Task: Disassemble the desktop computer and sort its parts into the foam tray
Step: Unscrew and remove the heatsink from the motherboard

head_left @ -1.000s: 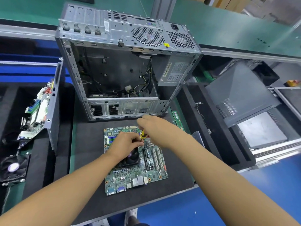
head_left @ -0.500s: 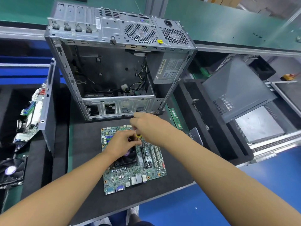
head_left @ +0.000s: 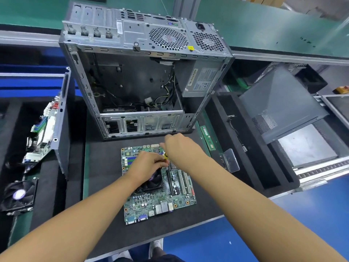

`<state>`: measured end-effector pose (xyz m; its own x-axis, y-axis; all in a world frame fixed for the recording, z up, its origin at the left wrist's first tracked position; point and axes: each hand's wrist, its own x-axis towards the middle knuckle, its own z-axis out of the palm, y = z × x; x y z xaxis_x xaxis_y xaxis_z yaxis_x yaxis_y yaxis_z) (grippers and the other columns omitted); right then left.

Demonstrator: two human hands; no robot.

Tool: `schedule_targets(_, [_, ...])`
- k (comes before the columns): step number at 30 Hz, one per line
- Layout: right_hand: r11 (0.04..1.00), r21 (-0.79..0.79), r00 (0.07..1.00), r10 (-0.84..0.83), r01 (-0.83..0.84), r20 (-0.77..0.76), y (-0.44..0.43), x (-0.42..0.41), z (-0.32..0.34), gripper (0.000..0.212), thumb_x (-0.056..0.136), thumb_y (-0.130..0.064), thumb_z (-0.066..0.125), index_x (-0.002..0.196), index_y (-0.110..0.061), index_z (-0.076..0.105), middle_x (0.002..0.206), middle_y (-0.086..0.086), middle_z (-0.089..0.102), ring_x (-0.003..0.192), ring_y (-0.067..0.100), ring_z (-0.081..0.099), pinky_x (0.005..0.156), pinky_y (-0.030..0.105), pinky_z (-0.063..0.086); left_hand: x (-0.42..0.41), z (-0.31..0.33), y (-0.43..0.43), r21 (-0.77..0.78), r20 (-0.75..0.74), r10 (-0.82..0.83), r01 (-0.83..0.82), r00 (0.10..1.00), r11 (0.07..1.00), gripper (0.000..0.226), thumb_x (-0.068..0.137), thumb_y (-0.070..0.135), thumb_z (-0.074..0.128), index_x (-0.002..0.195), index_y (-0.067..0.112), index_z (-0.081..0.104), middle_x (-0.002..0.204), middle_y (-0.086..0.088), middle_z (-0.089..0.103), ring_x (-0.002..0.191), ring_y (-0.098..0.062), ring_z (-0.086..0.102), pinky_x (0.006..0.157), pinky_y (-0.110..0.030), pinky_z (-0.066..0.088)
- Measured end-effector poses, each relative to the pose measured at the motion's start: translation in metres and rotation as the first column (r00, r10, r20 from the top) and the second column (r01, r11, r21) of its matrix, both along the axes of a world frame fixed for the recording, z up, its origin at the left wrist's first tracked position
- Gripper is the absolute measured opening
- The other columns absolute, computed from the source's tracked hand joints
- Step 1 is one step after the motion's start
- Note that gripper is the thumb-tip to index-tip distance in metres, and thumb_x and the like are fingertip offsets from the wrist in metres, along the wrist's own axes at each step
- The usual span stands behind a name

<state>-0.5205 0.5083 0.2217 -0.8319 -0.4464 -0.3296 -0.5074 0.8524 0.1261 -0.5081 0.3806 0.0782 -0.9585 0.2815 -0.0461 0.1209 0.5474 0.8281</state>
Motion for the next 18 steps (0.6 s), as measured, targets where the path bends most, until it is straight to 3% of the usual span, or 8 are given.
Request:
schedule_targets(2, [0.999, -0.04, 0.995, 0.022, -0.018, 0.099, 0.001, -0.004, 0.004, 0.02, 0.095, -0.009, 0.056, 0.114, -0.003, 0.052, 0.115, 0.015, 0.056, 0.104, 0.033, 0.06, 0.07, 0.033, 0.038, -0.001, 0.003, 0.001, 0.003, -0.021, 0.018, -0.018, 1.0, 1.0, 0.009, 0.08, 0.028, 0.08, 0.086, 0.021, 0.082, 0.074, 0.016, 0.073, 0.065, 0.009, 0.064, 0.065, -0.005, 0.041])
schedule_targets(6, [0.981, -0.043, 0.96, 0.192, -0.187, 0.202, 0.012, -0.016, 0.016, 0.031, 0.088, -0.004, 0.062, 0.118, -0.006, 0.053, 0.121, 0.011, 0.049, 0.108, 0.026, 0.055, 0.079, 0.027, 0.039, -0.003, 0.003, 0.001, 0.002, 0.002, 0.042, -0.042, 0.999, 0.999, 0.015, 0.074, 0.031, 0.084, 0.068, 0.023, 0.073, 0.071, 0.017, 0.071, 0.071, 0.003, 0.066, 0.069, -0.015, 0.047])
schedule_targets(7, [0.977, -0.06, 0.955, 0.211, -0.203, 0.208, 0.013, -0.016, 0.015, 0.03, 0.09, -0.008, 0.061, 0.119, -0.007, 0.054, 0.12, 0.01, 0.049, 0.108, 0.026, 0.054, 0.085, 0.029, 0.041, -0.003, 0.004, 0.001, 0.006, -0.01, 0.038, -0.038, 0.999, 0.999, 0.016, 0.073, 0.03, 0.085, 0.068, 0.021, 0.074, 0.07, 0.018, 0.07, 0.072, 0.004, 0.066, 0.07, -0.015, 0.048])
schedule_targets(9, [0.988, -0.138, 0.968, 0.105, -0.075, 0.226, 0.012, -0.012, 0.011, 0.028, 0.097, -0.026, 0.056, 0.116, -0.007, 0.051, 0.118, 0.012, 0.051, 0.106, 0.03, 0.055, 0.088, 0.038, 0.045, -0.002, 0.004, 0.001, 0.023, -0.05, 0.017, -0.016, 0.999, 1.0, 0.01, 0.073, 0.028, 0.085, 0.078, 0.022, 0.079, 0.073, 0.016, 0.072, 0.073, 0.005, 0.066, 0.074, -0.015, 0.049])
schedule_targets(12, [0.987, -0.12, 0.986, -0.095, 0.111, 0.134, 0.013, -0.006, 0.008, 0.043, 0.1, -0.049, 0.045, 0.112, -0.008, 0.051, 0.108, 0.017, 0.059, 0.096, 0.037, 0.06, 0.069, 0.04, 0.044, -0.001, 0.003, 0.001, 0.017, -0.068, 0.024, -0.022, 0.997, 1.0, 0.015, 0.072, 0.027, 0.086, 0.076, 0.015, 0.077, 0.073, 0.011, 0.072, 0.068, 0.006, 0.063, 0.07, -0.015, 0.045])
schedule_targets(14, [0.999, -0.045, 1.0, -0.015, 0.015, 0.014, 0.011, -0.005, 0.004, 0.031, 0.104, -0.037, 0.045, 0.112, -0.009, 0.056, 0.1, 0.016, 0.059, 0.093, 0.037, 0.061, 0.064, 0.038, 0.042, -0.001, 0.001, 0.002, 0.007, -0.078, 0.021, -0.021, 0.997, 1.0, 0.02, 0.072, 0.028, 0.086, 0.072, 0.011, 0.075, 0.071, 0.012, 0.071, 0.068, 0.009, 0.062, 0.067, -0.011, 0.042])
schedule_targets(18, [0.996, -0.086, 0.986, 0.048, -0.034, 0.158, 0.005, -0.005, 0.003, 0.016, 0.098, -0.013, 0.052, 0.112, -0.006, 0.049, 0.098, 0.012, 0.05, 0.098, 0.038, 0.059, 0.067, 0.04, 0.042, -0.003, 0.004, 0.002, 0.014, -0.047, 0.022, -0.021, 0.999, 1.0, 0.024, 0.072, 0.03, 0.085, 0.08, 0.01, 0.078, 0.078, 0.006, 0.074, 0.076, -0.004, 0.067, 0.072, -0.024, 0.05])
